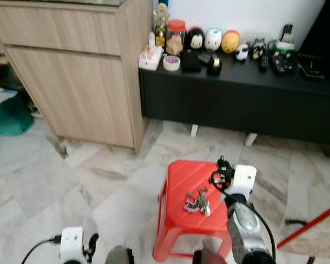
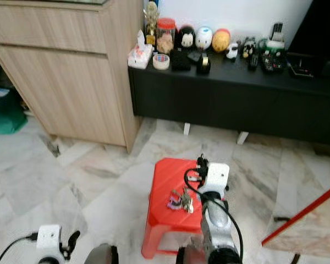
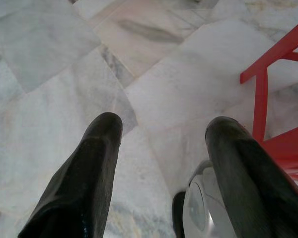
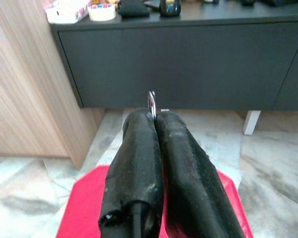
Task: Hang keys on a hook
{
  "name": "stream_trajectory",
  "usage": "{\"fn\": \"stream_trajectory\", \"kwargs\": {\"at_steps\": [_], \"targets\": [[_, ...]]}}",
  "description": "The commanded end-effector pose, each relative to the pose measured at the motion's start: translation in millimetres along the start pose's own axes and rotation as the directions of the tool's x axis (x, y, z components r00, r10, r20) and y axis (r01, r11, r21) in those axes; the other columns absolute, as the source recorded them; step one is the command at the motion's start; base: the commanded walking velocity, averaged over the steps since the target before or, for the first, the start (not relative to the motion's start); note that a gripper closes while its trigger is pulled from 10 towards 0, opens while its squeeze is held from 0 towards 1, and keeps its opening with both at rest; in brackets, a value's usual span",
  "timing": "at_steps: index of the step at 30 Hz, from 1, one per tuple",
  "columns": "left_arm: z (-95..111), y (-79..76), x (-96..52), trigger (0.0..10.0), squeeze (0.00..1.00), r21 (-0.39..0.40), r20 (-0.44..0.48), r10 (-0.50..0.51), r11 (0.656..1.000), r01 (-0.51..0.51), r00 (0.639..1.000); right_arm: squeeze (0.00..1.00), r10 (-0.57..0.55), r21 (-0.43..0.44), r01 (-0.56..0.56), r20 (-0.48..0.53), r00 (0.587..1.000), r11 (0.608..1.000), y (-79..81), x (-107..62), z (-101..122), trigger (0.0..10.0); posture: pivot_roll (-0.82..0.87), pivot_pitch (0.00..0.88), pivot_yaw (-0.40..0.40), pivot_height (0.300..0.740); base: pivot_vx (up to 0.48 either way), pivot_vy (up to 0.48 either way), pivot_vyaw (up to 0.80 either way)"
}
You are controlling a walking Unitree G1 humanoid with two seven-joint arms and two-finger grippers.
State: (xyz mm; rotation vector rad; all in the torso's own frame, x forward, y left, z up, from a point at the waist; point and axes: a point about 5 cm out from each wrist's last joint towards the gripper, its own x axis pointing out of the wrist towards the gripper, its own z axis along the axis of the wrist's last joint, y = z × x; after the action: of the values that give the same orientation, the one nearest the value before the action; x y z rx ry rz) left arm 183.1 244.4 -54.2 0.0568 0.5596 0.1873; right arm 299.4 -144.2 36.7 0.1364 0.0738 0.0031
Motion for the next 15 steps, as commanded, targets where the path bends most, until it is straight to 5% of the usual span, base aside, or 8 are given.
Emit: {"fn": "stream_trajectory", "kwargs": {"at_steps": [1, 15], "targets": [[-10, 0.8, -3.9, 10.0, 0.0, -0.01, -0.043, 0.01, 1.0, -0.011, 0.999, 0.0, 0.002, -0.002, -0.002, 0.028, 1.0, 1.0, 0.3, 3.7, 7, 10.0, 0.08, 0.007, -0.062, 0.707, 0.0, 0.0, 0.0], [-28, -0.5, -11.8, 10.0, 0.0, -0.038, -0.13, 0.018, 0.999, -0.023, 0.991, 0.0, -0.019, 0.008, 0.019, 0.0, 1.0, 1.0, -3.4, 0.5, 2, 10.0, 0.08, 0.0, -0.061, 0.74, 0.0, 0.0, 0.0]]}}
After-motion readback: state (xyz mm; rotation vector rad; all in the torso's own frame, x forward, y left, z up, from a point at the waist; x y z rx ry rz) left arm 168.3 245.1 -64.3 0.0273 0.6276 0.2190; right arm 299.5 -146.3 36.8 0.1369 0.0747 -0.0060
